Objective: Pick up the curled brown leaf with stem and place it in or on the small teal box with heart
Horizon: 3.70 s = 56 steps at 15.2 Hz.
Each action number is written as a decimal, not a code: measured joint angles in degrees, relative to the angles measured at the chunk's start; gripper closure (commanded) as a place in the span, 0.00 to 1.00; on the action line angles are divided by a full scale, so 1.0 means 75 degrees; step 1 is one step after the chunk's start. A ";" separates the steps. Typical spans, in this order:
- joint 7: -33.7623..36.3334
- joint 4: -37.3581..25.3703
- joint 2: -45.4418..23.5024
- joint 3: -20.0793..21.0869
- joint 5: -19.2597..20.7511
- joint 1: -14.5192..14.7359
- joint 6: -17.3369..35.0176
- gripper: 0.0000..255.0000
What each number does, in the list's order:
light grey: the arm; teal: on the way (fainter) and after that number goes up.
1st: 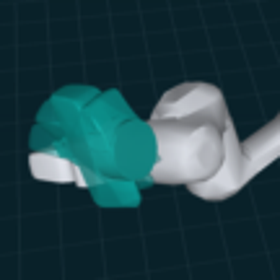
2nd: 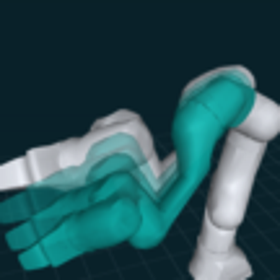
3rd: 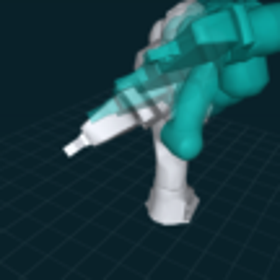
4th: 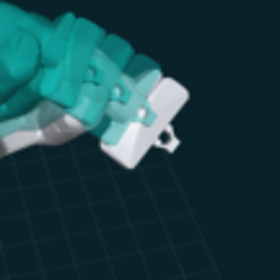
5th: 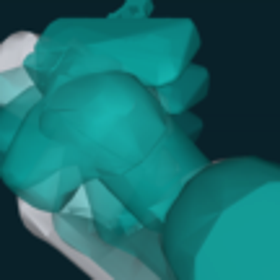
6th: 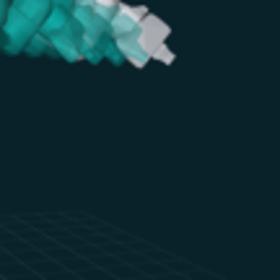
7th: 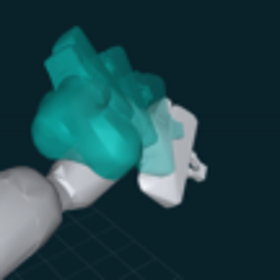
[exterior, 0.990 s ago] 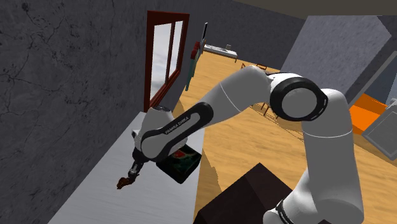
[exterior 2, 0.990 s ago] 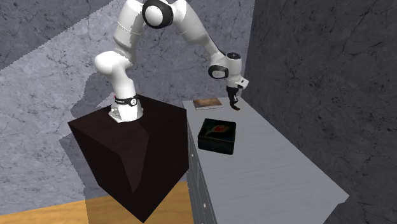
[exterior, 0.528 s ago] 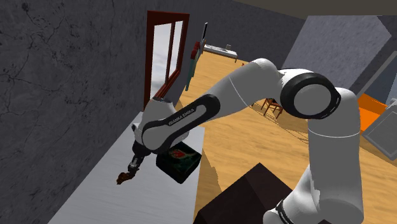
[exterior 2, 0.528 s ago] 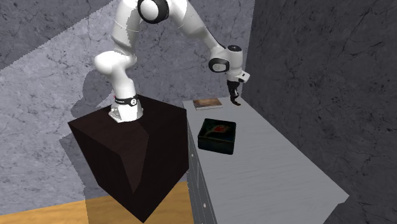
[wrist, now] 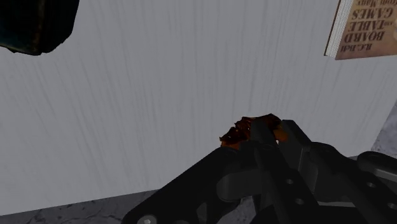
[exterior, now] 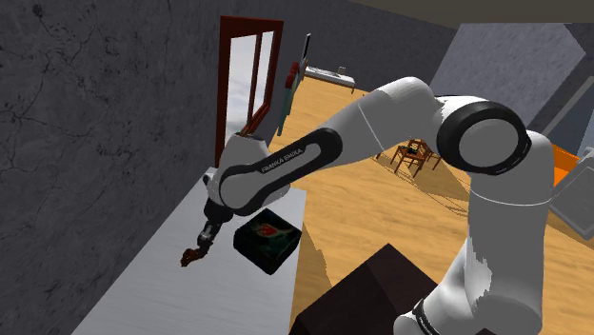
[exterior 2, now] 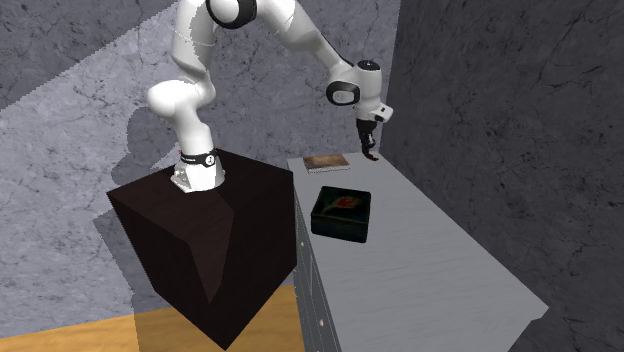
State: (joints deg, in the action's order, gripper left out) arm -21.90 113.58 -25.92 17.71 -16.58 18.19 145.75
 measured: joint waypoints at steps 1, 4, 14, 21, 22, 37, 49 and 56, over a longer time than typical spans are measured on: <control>-0.0199 0.0148 0.0112 0.0011 -0.0078 -0.0166 -0.0016 1.00; -0.0783 0.0648 0.0463 0.0044 -0.0329 -0.0627 -0.0009 1.00; -0.2798 0.1508 0.1138 -0.0207 -0.0874 -0.2092 -0.0394 1.00; -0.3928 0.1668 0.1129 -0.0521 -0.0997 -0.2830 -0.0578 1.00; -0.3966 0.1642 0.1062 -0.0532 -0.0998 -0.2844 -0.0533 1.00; -0.3253 0.2106 0.0736 -0.1457 0.1070 -0.1816 0.0532 0.00; -0.3213 0.2063 0.0223 -0.1492 0.1161 -0.1723 0.1017 1.00; -0.3195 0.2020 0.0257 -0.1502 0.1167 -0.1719 0.1012 1.00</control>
State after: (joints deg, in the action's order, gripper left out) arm -45.87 128.73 -23.99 6.44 -7.83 5.29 153.35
